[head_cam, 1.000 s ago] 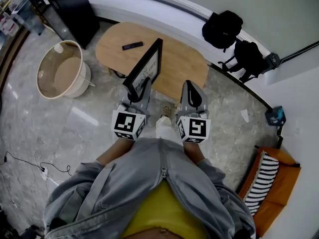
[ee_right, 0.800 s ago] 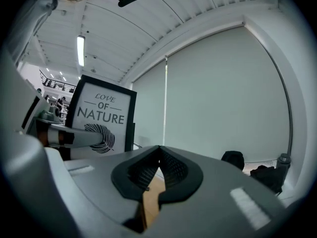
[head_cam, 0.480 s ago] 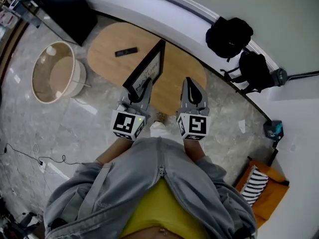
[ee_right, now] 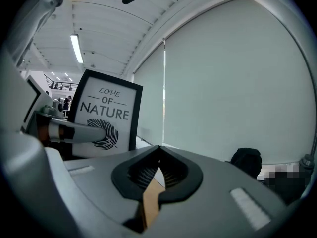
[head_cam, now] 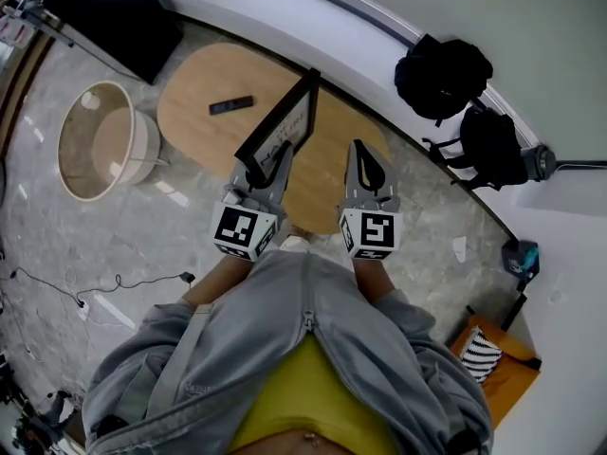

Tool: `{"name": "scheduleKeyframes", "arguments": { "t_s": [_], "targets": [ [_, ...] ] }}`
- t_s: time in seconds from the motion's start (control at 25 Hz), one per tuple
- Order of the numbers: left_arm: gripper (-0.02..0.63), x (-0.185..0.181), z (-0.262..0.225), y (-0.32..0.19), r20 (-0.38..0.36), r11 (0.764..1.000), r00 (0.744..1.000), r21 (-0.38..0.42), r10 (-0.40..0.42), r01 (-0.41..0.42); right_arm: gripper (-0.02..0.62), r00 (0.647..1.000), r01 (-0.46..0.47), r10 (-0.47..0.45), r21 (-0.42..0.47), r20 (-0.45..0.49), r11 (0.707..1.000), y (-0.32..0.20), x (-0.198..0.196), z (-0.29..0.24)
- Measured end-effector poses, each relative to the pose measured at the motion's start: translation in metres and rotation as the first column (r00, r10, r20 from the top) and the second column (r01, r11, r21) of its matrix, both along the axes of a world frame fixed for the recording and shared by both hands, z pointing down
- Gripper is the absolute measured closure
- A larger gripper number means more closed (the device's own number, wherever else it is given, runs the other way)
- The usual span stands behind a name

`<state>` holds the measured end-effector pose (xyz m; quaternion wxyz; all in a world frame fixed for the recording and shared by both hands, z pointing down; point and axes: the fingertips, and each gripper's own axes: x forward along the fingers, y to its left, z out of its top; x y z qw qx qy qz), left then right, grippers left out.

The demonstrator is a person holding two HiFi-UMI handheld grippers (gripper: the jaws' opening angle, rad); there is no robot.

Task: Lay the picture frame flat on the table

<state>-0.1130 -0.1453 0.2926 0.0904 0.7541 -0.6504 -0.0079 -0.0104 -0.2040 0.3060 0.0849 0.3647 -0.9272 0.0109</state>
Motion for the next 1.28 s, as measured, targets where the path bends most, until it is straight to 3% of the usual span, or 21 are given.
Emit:
{"name": "scheduleKeyframes", "arguments": {
  "t_s": [0.32, 0.6, 1.0, 1.28],
  "targets": [
    [0.595, 0.006, 0.010, -0.021, -0.005, 0.998, 0.999, -0.042, 0.052, -0.052, 0.595, 1.000, -0.022, 0.022, -0.022, 0.001, 1.000, -0.012, 0.006, 0.006],
    [0.595, 0.018, 0.007, -0.035, -0.029, 0.987, 0.988, -0.064, 0.149, -0.150, 0.595, 0.998, -0.057, 0.057, -0.038, 0.003, 0.998, -0.018, 0.007, -0.002],
    [0.595, 0.035, 0.021, -0.036, -0.079, 0.947, 0.951, -0.094, 0.299, -0.306, 0.595, 0.994, -0.108, 0.109, -0.073, 0.017, 0.992, -0.015, 0.004, 0.015],
    [0.595, 0.047, 0.058, -0.038, -0.127, 0.916, 0.920, -0.114, 0.371, -0.385, 0.594, 0.993, -0.114, 0.117, -0.105, 0.020, 0.988, -0.018, 0.014, 0.053]
  ]
}}
